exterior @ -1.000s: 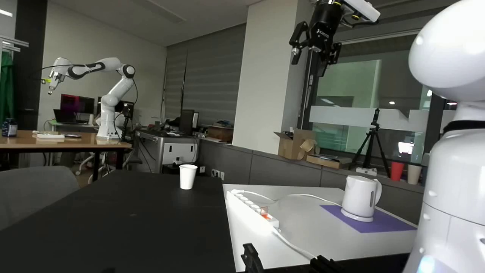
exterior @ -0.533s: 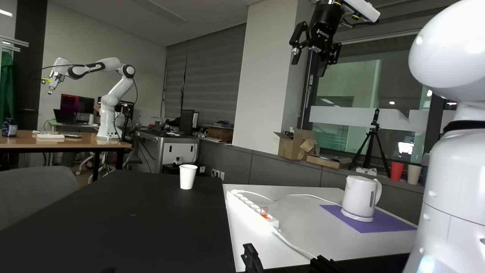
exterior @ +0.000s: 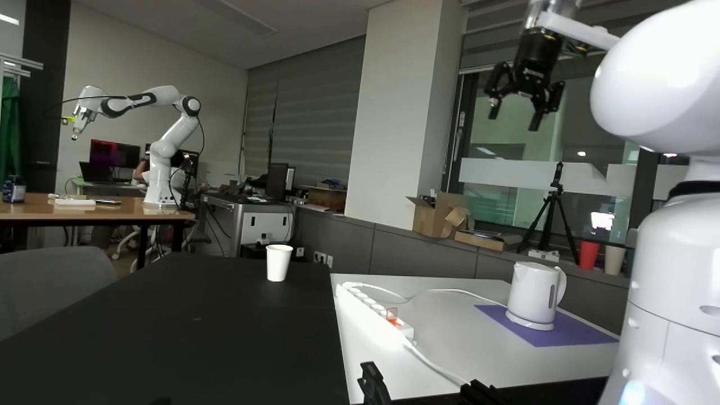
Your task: Flip the switch of the white electric kettle twice.
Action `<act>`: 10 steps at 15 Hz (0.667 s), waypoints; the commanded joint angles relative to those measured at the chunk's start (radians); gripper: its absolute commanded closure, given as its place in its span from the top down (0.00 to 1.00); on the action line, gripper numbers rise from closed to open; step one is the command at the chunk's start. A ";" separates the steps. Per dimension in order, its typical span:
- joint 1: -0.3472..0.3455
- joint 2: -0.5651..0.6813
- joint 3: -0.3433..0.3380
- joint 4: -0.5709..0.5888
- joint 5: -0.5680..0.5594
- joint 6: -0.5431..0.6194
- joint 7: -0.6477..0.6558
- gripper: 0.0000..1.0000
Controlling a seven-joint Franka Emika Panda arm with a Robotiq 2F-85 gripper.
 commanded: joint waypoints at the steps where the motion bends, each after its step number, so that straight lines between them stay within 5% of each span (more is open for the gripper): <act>1: -0.131 0.060 -0.135 0.026 -0.070 0.044 -0.014 1.00; 5: -0.251 0.221 -0.297 0.124 -0.094 0.084 -0.038 1.00; 6: -0.235 0.115 -0.248 0.036 -0.081 0.102 -0.050 1.00; 10: -0.246 0.139 -0.255 0.041 -0.080 0.105 -0.082 1.00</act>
